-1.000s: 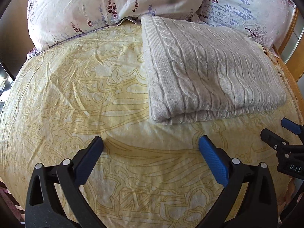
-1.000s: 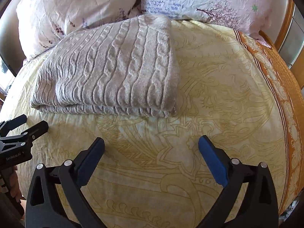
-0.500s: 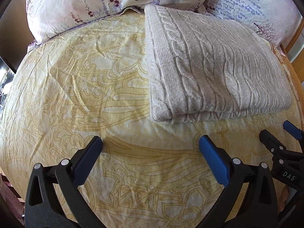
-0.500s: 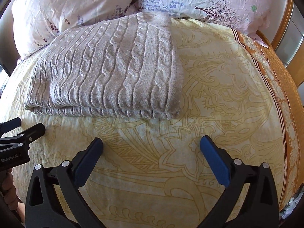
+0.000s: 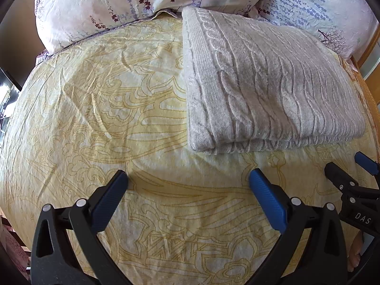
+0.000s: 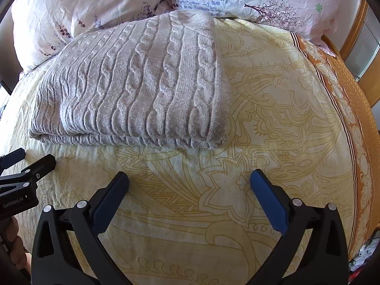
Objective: Fold small clothes
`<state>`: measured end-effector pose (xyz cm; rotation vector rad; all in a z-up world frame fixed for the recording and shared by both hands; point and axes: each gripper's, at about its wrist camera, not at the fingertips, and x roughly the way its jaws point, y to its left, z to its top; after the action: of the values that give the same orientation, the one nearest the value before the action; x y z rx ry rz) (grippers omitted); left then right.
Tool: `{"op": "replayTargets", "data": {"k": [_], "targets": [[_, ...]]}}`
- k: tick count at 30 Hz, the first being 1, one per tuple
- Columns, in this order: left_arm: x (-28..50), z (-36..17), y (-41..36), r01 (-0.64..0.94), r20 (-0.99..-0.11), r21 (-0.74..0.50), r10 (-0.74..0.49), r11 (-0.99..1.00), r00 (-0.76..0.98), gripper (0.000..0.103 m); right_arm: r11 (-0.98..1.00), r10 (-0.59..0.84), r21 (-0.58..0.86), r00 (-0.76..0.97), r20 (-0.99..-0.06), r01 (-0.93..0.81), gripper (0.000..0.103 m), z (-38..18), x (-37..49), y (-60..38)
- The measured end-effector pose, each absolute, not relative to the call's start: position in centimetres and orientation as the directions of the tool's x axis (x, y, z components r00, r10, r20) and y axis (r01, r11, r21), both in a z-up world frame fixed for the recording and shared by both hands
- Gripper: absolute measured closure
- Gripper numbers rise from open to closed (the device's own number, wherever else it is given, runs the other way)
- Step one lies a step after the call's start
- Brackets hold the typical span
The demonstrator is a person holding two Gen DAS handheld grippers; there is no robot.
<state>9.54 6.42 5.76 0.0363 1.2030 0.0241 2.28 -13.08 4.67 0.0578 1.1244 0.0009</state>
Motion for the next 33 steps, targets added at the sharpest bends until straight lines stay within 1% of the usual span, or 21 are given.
{"op": "replayTargets", "data": {"k": [33], "targets": [[9.64, 5.66, 6.5, 0.001, -0.933, 0.042, 0.039, 0.999, 0.358, 0.002, 0.998, 0.028, 0.047, 0.427, -0.904, 0.034, 0.001, 4.68, 2.33, -13.08]]}}
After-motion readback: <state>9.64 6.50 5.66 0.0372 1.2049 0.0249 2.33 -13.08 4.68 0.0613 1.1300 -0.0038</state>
